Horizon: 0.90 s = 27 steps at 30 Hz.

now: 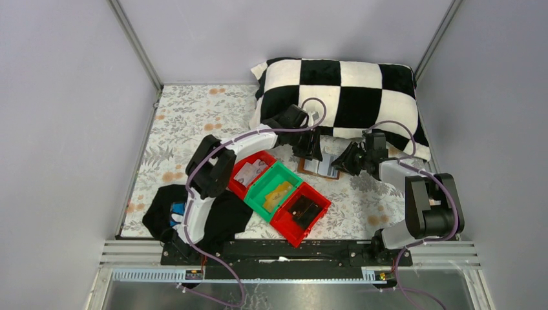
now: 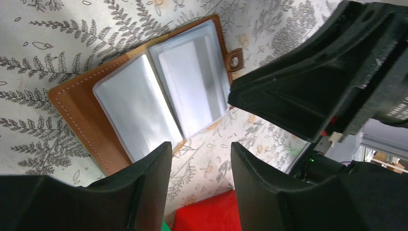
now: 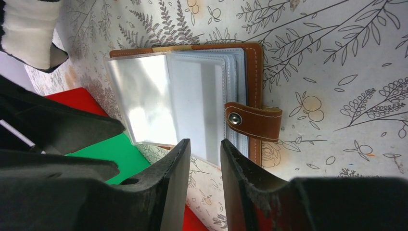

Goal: Take the credit cards out of the card holder
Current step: Remove the credit card from the card holder.

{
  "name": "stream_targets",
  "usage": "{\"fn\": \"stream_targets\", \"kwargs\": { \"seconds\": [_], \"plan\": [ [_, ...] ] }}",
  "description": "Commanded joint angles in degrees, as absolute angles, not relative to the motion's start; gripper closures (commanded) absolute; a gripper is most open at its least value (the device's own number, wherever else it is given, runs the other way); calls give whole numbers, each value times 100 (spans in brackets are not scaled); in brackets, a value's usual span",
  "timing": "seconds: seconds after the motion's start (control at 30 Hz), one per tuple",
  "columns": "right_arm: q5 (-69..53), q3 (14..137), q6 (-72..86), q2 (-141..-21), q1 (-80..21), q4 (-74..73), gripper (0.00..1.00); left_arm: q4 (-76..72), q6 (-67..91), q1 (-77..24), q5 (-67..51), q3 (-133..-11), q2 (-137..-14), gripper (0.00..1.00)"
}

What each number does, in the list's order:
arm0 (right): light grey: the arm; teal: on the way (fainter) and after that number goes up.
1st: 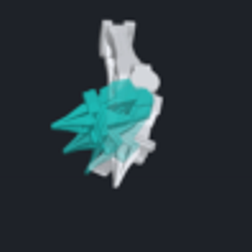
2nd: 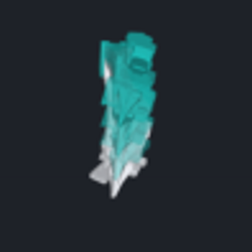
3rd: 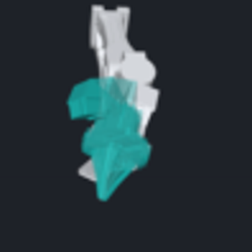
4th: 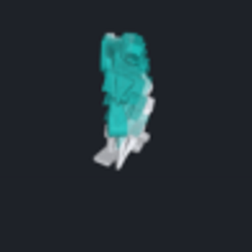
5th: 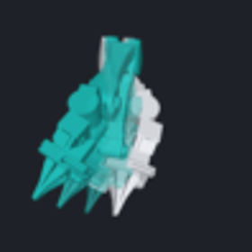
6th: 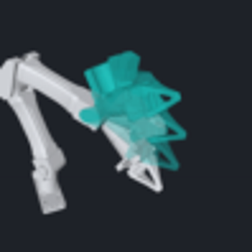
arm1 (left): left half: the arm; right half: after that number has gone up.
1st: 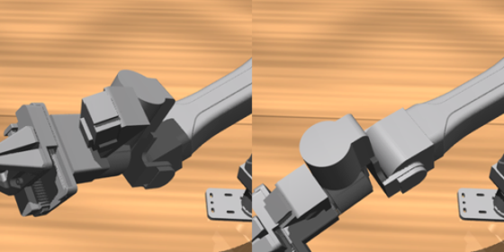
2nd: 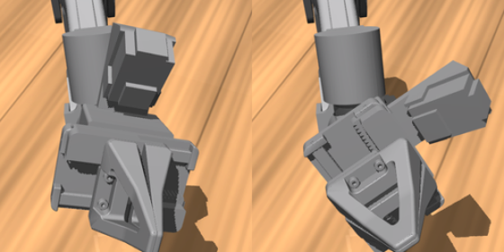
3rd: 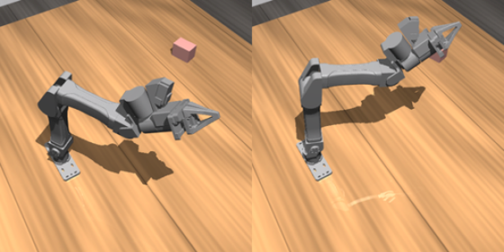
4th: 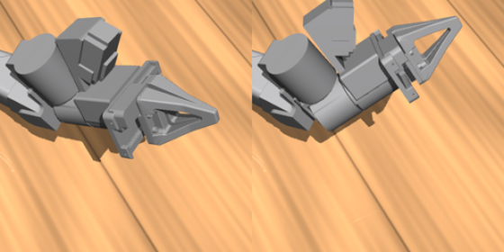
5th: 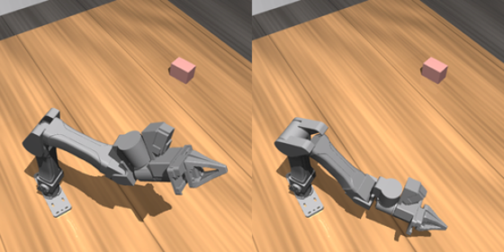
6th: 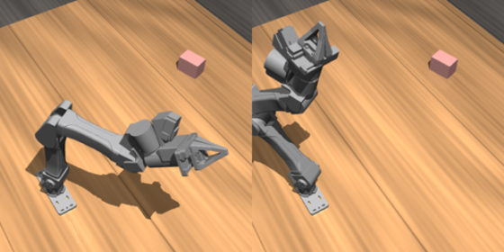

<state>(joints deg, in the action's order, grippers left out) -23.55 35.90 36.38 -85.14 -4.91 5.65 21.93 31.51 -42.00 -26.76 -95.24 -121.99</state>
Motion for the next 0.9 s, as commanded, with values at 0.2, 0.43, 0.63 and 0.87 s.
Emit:
{"fn": "stream_targets", "kwargs": {
  "seconds": [0.2, 0.43, 0.63, 0.87],
  "plan": [
    [-2519, 3622, 3722, -8780, -549, 853, 63, 1796, 3115, -4070, -2532, -9290, -12578, 41],
    [-2610, 3605, 3780, -8883, -554, 974, 63, 1764, 3081, -4027, -2460, -9155, -12617, 38],
    [-2628, 3607, 3804, -8885, -567, 1006, 63, 1721, 3091, -4022, -2554, -9138, -12663, 38],
    [-2770, 3552, 3929, -8969, -580, 1201, 63, 1689, 3105, -4025, -2698, -9149, -12713, 39]
  ]
}}
